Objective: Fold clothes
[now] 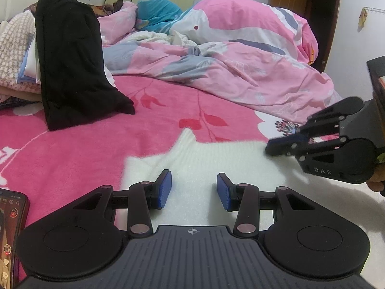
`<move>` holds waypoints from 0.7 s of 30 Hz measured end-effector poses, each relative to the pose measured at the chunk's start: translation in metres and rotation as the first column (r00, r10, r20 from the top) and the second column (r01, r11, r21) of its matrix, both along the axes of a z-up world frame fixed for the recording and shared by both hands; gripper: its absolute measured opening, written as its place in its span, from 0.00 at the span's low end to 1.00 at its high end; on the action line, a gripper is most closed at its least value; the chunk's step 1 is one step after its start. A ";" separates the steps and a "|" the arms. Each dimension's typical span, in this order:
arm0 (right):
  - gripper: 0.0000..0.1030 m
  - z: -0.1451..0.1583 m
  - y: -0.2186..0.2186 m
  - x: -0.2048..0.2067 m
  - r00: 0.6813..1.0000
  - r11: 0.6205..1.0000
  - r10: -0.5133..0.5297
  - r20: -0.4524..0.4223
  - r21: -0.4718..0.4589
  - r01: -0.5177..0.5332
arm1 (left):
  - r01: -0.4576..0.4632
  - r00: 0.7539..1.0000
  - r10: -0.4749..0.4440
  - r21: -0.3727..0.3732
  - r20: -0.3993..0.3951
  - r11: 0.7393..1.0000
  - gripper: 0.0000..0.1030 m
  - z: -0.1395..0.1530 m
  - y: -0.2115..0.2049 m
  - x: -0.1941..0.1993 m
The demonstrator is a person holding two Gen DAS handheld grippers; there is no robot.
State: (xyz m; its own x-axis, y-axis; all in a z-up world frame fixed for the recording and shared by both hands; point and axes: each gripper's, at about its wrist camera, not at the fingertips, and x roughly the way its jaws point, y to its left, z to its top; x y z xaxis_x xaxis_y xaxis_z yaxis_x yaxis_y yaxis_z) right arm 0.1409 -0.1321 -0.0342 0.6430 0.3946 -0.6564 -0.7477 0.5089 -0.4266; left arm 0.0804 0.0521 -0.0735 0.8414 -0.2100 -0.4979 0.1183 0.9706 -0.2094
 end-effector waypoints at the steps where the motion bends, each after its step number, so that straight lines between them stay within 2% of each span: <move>1: 0.02 -0.001 0.002 -0.002 0.999 1.000 0.001 0.032 -0.015 0.000 | -0.002 1.000 0.002 0.001 0.001 1.000 0.42 0.000 0.000 0.000; 7: 0.01 -0.035 0.011 0.005 0.998 0.996 -0.012 0.067 -0.086 0.018 | -0.006 1.000 0.006 0.020 0.025 1.000 0.42 0.004 -0.003 -0.005; 11: 0.01 -0.033 0.010 0.006 0.998 0.997 -0.020 0.064 -0.072 0.025 | 0.006 0.996 -0.010 0.046 0.088 0.999 0.45 0.019 -0.008 -0.012; 13: 0.01 -0.032 0.009 0.007 0.998 0.998 -0.019 0.058 -0.066 0.023 | 0.055 0.995 -0.058 0.037 0.083 0.998 0.45 0.026 -0.015 -0.008; 17: 0.01 -0.029 0.005 0.009 0.999 0.999 -0.020 0.026 -0.036 0.020 | 0.161 0.987 -0.162 -0.036 -0.012 0.986 0.45 0.029 -0.029 0.017; 21: 0.02 -0.023 -0.004 0.017 0.999 0.999 -0.030 -0.038 0.027 0.031 | 0.145 0.976 -0.157 -0.085 -0.154 0.986 0.43 0.007 -0.031 0.048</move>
